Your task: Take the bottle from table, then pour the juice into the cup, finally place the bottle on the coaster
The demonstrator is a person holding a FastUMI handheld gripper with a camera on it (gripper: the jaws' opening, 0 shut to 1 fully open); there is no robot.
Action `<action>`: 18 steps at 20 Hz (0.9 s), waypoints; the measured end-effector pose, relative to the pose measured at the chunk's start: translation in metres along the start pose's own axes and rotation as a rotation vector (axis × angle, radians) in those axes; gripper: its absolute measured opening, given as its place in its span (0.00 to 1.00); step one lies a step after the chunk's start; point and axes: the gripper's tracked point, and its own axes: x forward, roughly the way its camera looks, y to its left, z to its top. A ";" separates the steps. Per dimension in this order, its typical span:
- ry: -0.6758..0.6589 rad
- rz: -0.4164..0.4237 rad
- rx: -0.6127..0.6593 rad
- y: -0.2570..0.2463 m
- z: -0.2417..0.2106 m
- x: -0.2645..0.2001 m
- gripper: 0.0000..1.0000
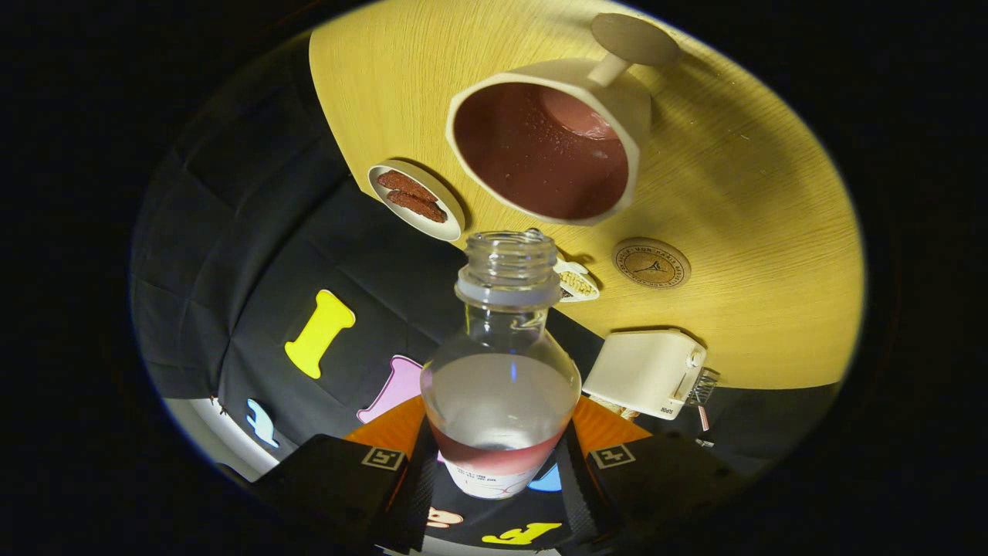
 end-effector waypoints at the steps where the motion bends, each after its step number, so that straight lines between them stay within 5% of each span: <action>1: 0.000 0.000 -0.003 0.000 0.000 -0.001 0.72; 6: 0.008 -0.001 -0.049 -0.001 -0.005 -0.005 0.72; 9: 0.007 -0.025 -0.188 -0.011 -0.006 -0.011 0.71; 18: 0.150 -0.060 -1.057 -0.052 -0.030 -0.082 0.71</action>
